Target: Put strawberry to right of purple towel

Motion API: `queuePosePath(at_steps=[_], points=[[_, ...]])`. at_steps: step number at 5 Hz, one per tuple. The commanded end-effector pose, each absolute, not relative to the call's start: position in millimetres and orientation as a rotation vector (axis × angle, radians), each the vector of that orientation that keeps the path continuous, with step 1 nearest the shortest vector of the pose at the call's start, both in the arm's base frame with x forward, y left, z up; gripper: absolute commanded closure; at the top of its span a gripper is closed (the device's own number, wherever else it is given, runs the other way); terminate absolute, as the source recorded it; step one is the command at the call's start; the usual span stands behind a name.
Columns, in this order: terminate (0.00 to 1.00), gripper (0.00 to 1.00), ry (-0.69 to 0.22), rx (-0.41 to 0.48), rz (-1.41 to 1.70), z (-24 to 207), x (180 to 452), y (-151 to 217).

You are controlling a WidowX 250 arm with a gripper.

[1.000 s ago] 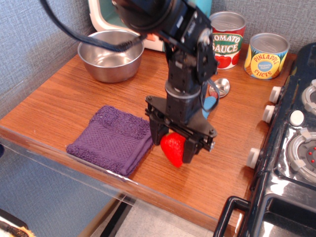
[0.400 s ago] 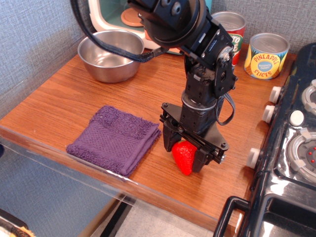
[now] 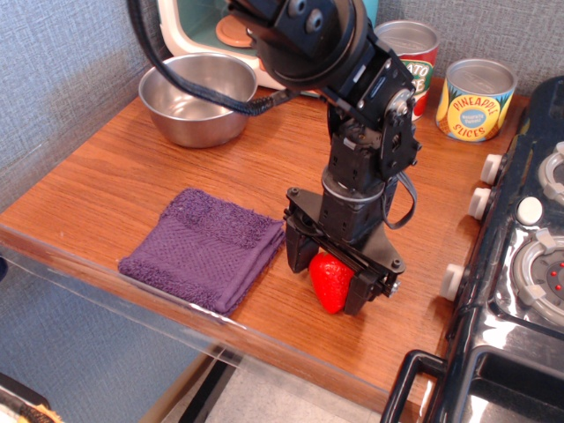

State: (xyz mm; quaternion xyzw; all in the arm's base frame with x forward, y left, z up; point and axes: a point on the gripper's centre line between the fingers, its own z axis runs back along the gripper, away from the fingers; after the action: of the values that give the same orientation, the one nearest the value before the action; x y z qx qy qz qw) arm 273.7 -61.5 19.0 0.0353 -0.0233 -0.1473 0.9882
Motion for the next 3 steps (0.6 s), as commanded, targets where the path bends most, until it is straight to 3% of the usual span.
queuePosePath(at_steps=[1,2,3], points=[[0.00,0.00,-0.263,0.037,-0.223,107.7,268.4,-32.1],[0.00,0.00,-0.257,0.067,-0.086,131.8,269.1,-1.8],[0.00,0.00,-0.217,0.105,0.063,139.0,269.3,34.5]])
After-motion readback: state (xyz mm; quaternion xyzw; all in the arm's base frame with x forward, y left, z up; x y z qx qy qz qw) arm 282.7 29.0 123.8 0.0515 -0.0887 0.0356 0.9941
